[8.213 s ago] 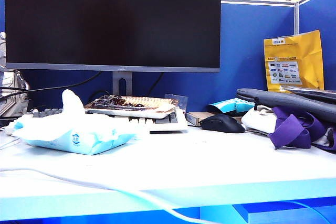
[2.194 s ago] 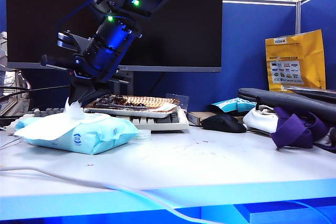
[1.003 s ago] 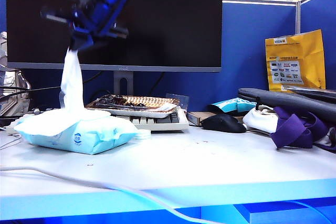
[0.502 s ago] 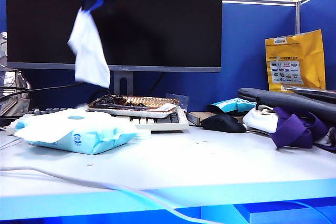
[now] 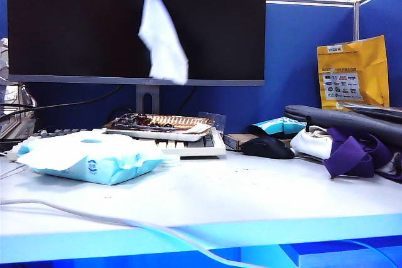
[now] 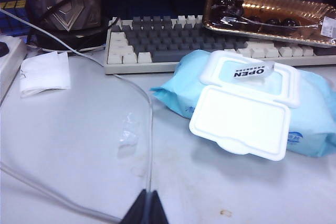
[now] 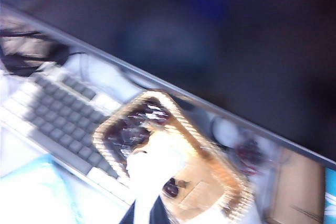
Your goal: Pull out a wet wipe from the sky blue wet wipes packet and place it on the table.
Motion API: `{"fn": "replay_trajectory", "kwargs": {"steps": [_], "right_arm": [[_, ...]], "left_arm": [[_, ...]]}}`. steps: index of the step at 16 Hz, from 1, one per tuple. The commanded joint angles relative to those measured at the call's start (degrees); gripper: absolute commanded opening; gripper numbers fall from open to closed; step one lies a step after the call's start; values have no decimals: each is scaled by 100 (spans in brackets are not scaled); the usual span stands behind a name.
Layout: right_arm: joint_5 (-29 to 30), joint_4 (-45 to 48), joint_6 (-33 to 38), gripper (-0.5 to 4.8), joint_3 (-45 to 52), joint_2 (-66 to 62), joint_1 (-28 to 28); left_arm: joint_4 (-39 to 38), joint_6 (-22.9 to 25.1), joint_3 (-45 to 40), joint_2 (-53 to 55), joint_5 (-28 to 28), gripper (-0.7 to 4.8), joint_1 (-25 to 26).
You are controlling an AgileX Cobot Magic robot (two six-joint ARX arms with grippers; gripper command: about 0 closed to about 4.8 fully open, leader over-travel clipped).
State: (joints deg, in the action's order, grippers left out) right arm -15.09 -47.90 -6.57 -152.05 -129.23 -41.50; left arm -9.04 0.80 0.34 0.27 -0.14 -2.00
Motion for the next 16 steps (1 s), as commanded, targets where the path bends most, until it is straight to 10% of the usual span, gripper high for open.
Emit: {"fn": "replay_trajectory", "kwargs": {"steps": [1,16], "right_arm": [[-44,-125,-13,-6,-59,389,109],[-286,-1281,-385,-6,-59,3198,225]], "left_arm": [[-68,24,-2,-17,20,-5,4],[-70,24,-2,-17,20,-5,4]]}}
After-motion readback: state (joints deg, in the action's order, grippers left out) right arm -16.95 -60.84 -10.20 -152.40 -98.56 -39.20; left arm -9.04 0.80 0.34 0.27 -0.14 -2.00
